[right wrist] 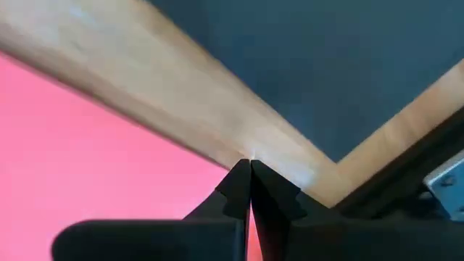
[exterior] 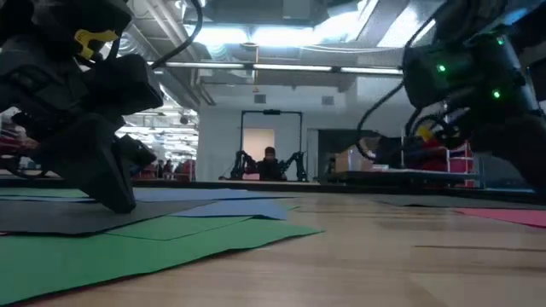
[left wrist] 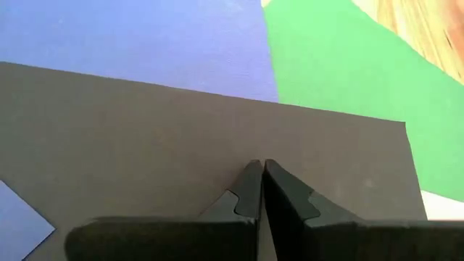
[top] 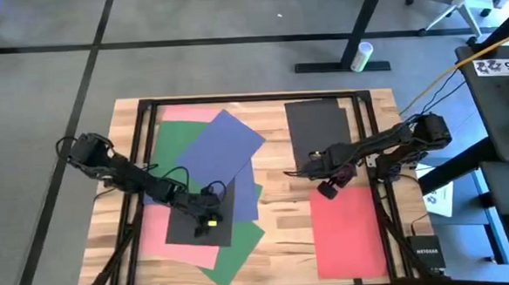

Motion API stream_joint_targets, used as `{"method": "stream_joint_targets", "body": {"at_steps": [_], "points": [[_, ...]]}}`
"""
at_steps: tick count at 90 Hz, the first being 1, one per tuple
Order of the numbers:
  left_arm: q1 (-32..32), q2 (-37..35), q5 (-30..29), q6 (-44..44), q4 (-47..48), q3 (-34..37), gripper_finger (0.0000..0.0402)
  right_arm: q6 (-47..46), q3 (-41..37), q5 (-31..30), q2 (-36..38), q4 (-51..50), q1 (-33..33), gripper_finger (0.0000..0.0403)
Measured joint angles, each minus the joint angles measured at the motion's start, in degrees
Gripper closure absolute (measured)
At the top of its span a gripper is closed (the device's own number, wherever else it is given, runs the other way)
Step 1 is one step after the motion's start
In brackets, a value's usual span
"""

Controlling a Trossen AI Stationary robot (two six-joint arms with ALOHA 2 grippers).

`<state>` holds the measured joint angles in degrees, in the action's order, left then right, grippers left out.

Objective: Organize paper
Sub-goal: Stack the black paper on top of the other black paper on the table

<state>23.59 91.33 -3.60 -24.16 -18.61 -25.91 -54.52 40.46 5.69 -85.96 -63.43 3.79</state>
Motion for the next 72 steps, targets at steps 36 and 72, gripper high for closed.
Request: {"method": "stream_joint_targets", "body": {"at_steps": [36,72], "points": [[0.0,0.0,0.01,0.07,-0.02,0.02,0.0402,-5.11,-6.44,0.92,0.42,4.47,-0.07,0.0403],[0.0,0.0,0.02,0.07,-0.02,0.02,0.0402,-5.75,-6.83,-2.8,2.87,4.02,-0.02,0.0403]]}}
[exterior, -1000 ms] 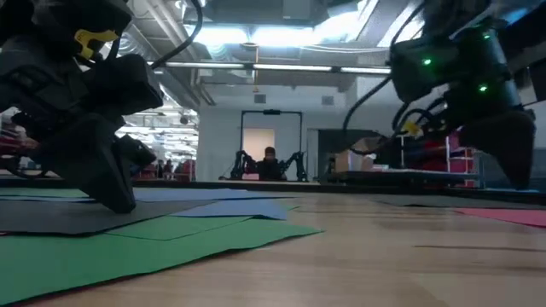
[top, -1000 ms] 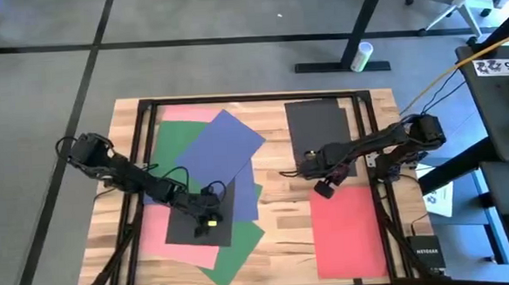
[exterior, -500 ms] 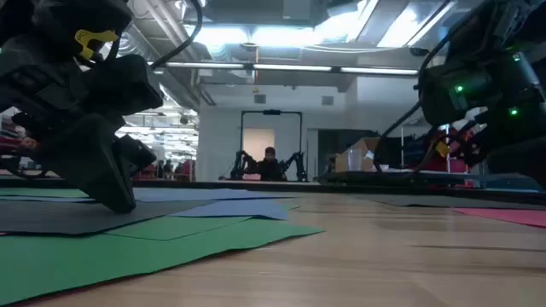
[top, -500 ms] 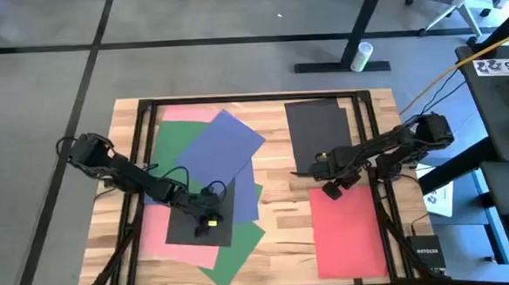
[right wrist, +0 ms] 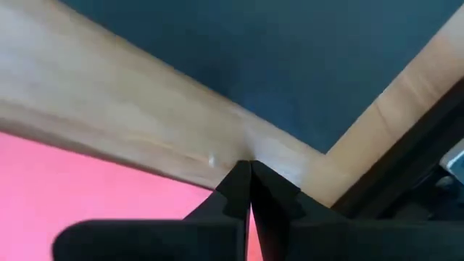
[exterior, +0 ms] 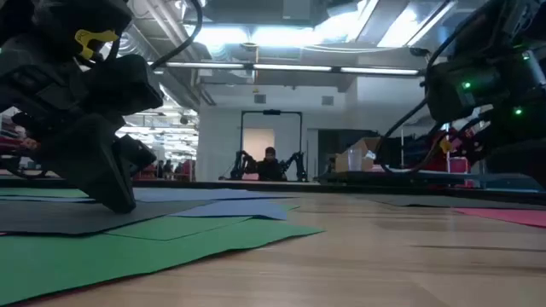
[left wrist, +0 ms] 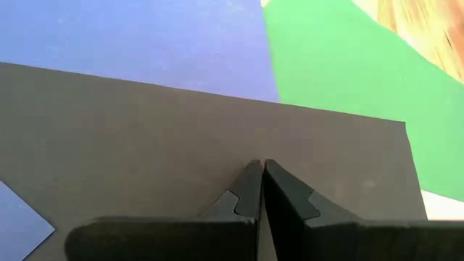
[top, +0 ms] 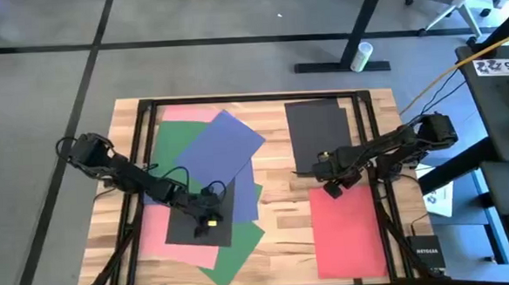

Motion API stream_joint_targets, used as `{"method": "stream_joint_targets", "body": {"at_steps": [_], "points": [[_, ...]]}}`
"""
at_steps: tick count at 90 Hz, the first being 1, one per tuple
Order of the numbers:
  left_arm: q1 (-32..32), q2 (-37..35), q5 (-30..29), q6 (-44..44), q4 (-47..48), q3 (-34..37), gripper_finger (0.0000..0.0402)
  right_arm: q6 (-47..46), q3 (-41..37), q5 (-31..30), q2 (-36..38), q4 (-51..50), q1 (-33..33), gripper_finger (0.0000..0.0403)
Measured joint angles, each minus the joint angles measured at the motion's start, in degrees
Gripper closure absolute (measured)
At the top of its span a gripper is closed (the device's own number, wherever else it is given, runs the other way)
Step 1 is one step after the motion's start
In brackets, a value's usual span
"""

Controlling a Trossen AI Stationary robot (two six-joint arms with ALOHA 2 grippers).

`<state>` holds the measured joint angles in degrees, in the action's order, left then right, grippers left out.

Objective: Organize paper
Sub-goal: Stack the black paper on top of the other black paper on the table

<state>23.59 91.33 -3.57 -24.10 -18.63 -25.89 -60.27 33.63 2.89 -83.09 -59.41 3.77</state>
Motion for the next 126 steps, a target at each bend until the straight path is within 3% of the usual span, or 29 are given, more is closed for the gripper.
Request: {"method": "stream_joint_targets", "body": {"at_steps": [65,107,126], "points": [[0.0,0.0,0.0,-0.12,0.01,0.0,0.0402,-2.34,-0.09,-10.79,-0.04,-0.38,-2.05,0.0403],[0.0,0.0,-0.01,-0.17,0.02,-0.01,0.0402,-2.68,-0.01,-13.94,-0.04,-0.64,-2.05,0.0403],[0.0,0.0,0.0,-0.17,0.02,0.0,0.0402,-2.35,0.05,-12.48,-0.04,-0.98,-1.76,0.0403]]}}
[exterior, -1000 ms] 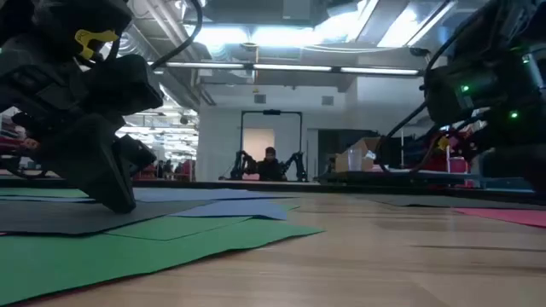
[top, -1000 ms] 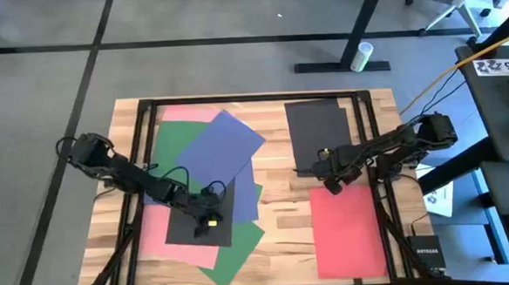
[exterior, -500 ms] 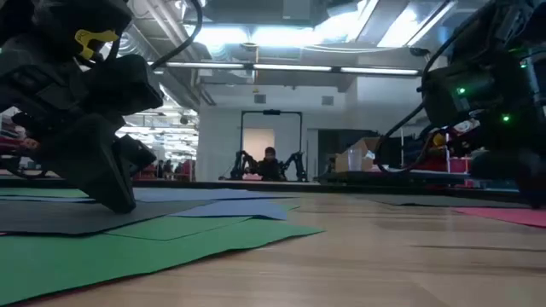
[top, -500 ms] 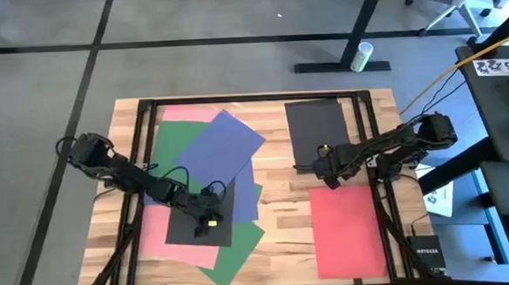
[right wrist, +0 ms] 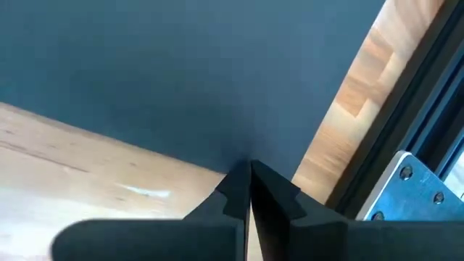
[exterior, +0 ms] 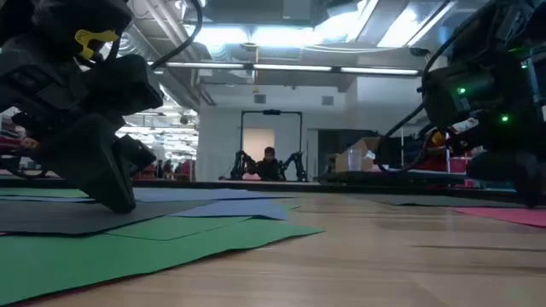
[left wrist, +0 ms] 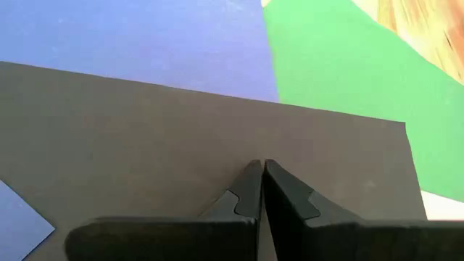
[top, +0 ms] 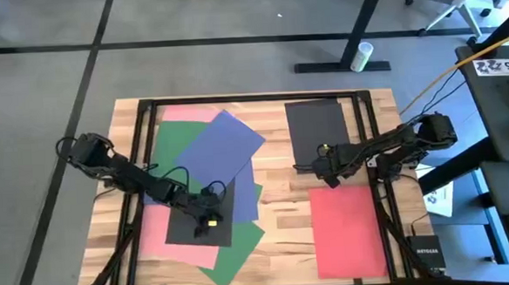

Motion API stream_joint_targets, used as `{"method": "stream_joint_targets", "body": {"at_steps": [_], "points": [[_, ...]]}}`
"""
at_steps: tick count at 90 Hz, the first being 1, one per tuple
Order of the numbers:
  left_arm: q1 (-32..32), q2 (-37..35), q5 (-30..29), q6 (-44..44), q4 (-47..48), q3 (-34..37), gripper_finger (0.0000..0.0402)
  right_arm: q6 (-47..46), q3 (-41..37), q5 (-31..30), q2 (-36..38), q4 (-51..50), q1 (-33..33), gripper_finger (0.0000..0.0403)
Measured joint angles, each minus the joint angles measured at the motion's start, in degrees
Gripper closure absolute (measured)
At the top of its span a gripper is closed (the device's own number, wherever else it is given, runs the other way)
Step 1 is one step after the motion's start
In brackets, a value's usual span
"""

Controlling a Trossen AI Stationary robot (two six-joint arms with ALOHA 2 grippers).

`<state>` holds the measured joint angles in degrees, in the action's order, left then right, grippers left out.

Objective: Organize paper
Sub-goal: Stack the black paper on top of the other black paper on the table

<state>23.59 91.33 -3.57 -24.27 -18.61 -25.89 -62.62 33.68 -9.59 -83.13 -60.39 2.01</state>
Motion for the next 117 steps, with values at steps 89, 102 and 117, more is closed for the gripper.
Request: {"method": "stream_joint_targets", "body": {"at_steps": [89,102,117], "points": [[0.0,0.0,-0.02,-0.34,0.02,-0.02,0.0402,3.01,-0.05,3.18,-2.32,-0.26,-4.38,0.0403],[0.0,0.0,-0.01,-0.37,0.01,-0.02,0.0402,3.01,-0.14,1.48,-2.36,-0.28,-4.4,0.0403],[0.0,0.0,-0.02,-0.33,0.0,-0.02,0.0402,2.94,-0.16,-0.41,-2.38,-0.18,-4.4,0.0403]]}}
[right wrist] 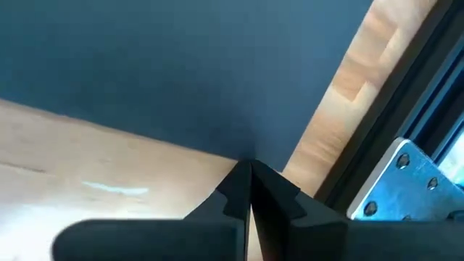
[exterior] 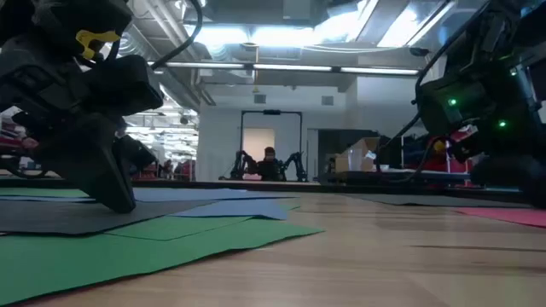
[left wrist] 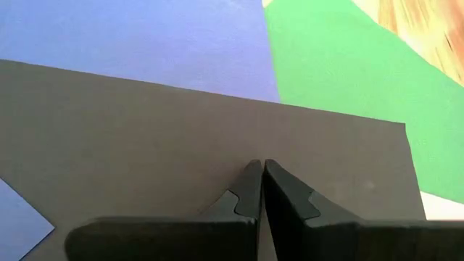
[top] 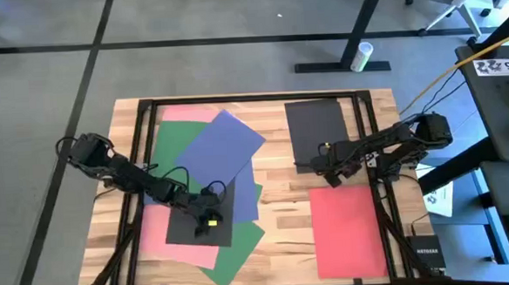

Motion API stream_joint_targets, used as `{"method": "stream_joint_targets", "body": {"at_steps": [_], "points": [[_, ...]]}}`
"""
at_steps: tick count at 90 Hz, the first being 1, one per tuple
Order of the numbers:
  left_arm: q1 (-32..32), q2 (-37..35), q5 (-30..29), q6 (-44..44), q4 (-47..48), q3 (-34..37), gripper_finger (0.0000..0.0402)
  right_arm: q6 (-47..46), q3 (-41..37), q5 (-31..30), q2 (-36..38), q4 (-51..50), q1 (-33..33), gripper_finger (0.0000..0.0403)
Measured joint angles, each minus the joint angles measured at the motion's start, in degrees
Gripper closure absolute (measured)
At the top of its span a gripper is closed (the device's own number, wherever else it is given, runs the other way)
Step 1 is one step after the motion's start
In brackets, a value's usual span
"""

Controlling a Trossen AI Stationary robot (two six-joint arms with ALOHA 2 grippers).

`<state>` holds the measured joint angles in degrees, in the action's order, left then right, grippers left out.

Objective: Organize paper
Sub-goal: Stack the black paper on top of the other black paper on the table

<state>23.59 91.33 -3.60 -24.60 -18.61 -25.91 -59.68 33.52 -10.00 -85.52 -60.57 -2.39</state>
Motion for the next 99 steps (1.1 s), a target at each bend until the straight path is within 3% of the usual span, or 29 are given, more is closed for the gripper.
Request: {"method": "stream_joint_targets", "body": {"at_steps": [73,99], "points": [[0.0,0.0,0.0,-0.07,0.0,0.0,0.0402,-1.49,0.0,-0.45,0.02,1.64,0.09,0.0403],[0.0,0.0,0.0,-0.09,0.0,0.0,0.0402,-1.88,1.48,0.69,3.38,3.72,0.11,0.0403]]}}
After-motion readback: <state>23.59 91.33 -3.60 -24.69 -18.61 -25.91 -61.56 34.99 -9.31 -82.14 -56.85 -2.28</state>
